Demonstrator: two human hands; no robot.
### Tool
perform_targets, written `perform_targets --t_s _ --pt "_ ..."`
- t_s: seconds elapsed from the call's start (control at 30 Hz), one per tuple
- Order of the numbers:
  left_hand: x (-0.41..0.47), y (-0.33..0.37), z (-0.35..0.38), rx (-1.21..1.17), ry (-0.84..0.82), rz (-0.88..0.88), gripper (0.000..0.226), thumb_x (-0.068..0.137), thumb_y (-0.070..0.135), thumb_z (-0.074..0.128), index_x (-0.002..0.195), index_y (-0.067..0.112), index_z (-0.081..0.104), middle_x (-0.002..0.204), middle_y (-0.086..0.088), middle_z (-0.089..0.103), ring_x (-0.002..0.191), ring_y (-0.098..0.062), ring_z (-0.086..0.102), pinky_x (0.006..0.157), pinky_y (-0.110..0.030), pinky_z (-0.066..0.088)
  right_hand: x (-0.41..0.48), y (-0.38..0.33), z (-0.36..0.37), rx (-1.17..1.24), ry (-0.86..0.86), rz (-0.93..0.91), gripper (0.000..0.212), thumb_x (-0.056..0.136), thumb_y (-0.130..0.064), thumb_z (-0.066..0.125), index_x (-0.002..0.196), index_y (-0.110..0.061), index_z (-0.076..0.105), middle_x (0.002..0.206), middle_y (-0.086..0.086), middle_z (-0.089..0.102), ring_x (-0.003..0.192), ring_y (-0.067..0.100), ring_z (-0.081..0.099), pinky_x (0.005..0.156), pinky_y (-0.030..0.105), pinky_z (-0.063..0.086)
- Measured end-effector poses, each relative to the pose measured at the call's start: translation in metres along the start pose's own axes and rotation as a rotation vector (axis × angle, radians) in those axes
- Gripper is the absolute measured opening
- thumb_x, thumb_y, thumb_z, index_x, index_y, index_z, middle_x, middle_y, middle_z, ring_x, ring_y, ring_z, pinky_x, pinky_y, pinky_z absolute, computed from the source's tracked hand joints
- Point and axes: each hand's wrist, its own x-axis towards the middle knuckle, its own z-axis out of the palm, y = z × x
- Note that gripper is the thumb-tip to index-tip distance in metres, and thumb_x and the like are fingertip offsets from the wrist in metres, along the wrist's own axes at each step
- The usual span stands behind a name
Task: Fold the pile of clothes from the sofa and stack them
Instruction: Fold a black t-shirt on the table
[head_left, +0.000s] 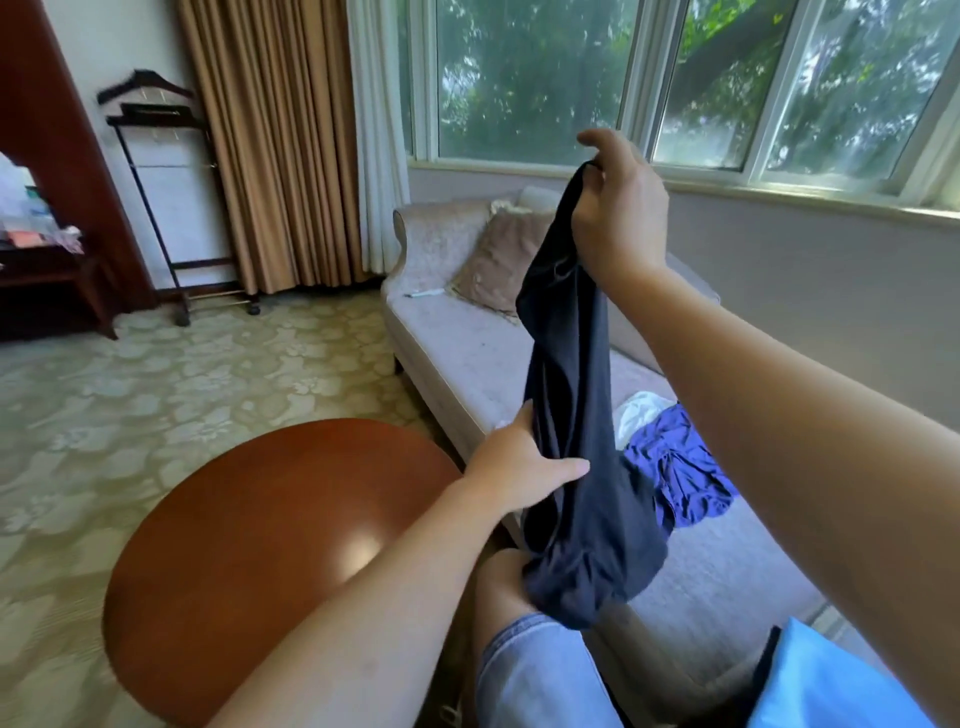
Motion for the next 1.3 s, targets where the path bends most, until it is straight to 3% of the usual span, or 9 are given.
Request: perform_targets --t_s 0.1,0.23,0.37,0.5,0.7,0.87,1.03,1.17,1.3 --pt "-0.01 -0.003 -0.014 0.022 0.06 -0.058 0.039 0.086 0.016 0.055 0.124 0.022 0.051 0.105 0.002 0.063 0.094 -0.022 0.06 0.077 -0.03 0.049 0.011 -0.011 0.006 0.02 -0.01 0.045 0.04 0.095 -0.004 0.036 0.129 -0.012 0.056 0.129 0.004 0.06 0.112 0.024 0.057 0.079 0.025 0.037" --pt "-0.01 -0.03 -0.096 0.115 0.277 -0.219 0.013 0.079 0.005 0.056 0.083 0.012 0.065 0.083 -0.008 0.065 0.083 -0.03 0.063 0.064 -0.03 0.045 0.021 -0.007 0.026 -0.015 -0.101 0.12 0.042 0.093 -0.005 0.036 0.128 -0.012 0.058 0.127 0.009 0.061 0.115 0.029 0.055 0.09 0.033 0.042" --pt "-0.015 -0.027 -0.221 -0.111 0.759 -0.339 0.023 0.089 0.008 0.06 0.112 0.007 0.067 0.114 -0.014 0.065 0.101 -0.028 0.059 0.077 -0.026 0.039 0.046 -0.031 0.053 0.053 -0.155 0.132 0.044 0.091 -0.004 0.038 0.129 -0.012 0.058 0.128 0.013 0.061 0.119 0.033 0.053 0.097 0.036 0.041" --pt "-0.029 0.024 -0.344 -0.458 1.032 -0.112 0.038 0.085 0.002 0.064 0.121 0.012 0.064 0.115 -0.006 0.064 0.105 -0.022 0.06 0.093 -0.032 0.049 0.099 -0.082 0.071 0.223 -0.093 0.17 0.048 0.091 -0.003 0.037 0.137 -0.01 0.051 0.132 0.016 0.058 0.124 0.033 0.05 0.103 0.035 0.038" --pt "-0.079 0.029 -0.415 -0.1 1.349 0.068 0.034 0.083 0.009 0.069 0.117 0.012 0.066 0.116 -0.007 0.065 0.107 -0.021 0.061 0.1 -0.032 0.047 0.127 -0.138 0.093 0.311 -0.044 0.127 0.035 0.091 -0.004 0.039 0.111 0.0 0.066 0.114 0.022 0.065 0.108 0.037 0.057 0.089 0.032 0.042" --pt "-0.103 -0.018 -0.412 0.189 1.167 -0.161 0.007 0.082 0.017 0.07 0.088 0.02 0.071 0.101 -0.007 0.07 0.103 -0.029 0.063 0.089 -0.034 0.048 0.086 -0.135 0.129 0.292 -0.211 0.165 0.032 0.097 -0.013 0.035 0.116 -0.006 0.059 0.119 0.021 0.06 0.108 0.038 0.055 0.081 0.034 0.038" --pt "-0.107 -0.065 -0.398 0.244 0.749 -0.384 0.028 0.082 0.016 0.075 0.107 0.004 0.071 0.11 -0.009 0.068 0.104 -0.026 0.062 0.091 -0.032 0.045 0.039 -0.101 0.167 0.285 -0.432 0.208 0.024 0.097 -0.009 0.038 0.103 -0.005 0.061 0.108 0.02 0.062 0.094 0.032 0.055 0.074 0.03 0.036" --pt "-0.107 -0.093 -0.387 0.288 0.391 -0.568 0.043 0.082 0.022 0.076 0.122 0.012 0.065 0.121 -0.006 0.064 0.11 -0.025 0.059 0.094 -0.035 0.047 0.007 -0.071 0.185 0.267 -0.702 0.251 0.021 0.095 -0.004 0.045 0.093 0.0 0.065 0.088 0.014 0.06 0.081 0.025 0.052 0.071 0.028 0.037" --pt "-0.106 -0.112 -0.372 0.124 0.106 -0.694 0.028 0.088 0.011 0.068 0.115 0.02 0.064 0.117 -0.005 0.066 0.106 -0.027 0.063 0.084 -0.041 0.055 -0.025 -0.04 0.194 0.169 -0.977 0.268 0.014 0.094 -0.011 0.057 0.096 -0.004 0.069 0.093 0.009 0.06 0.087 0.024 0.054 0.075 0.028 0.04"
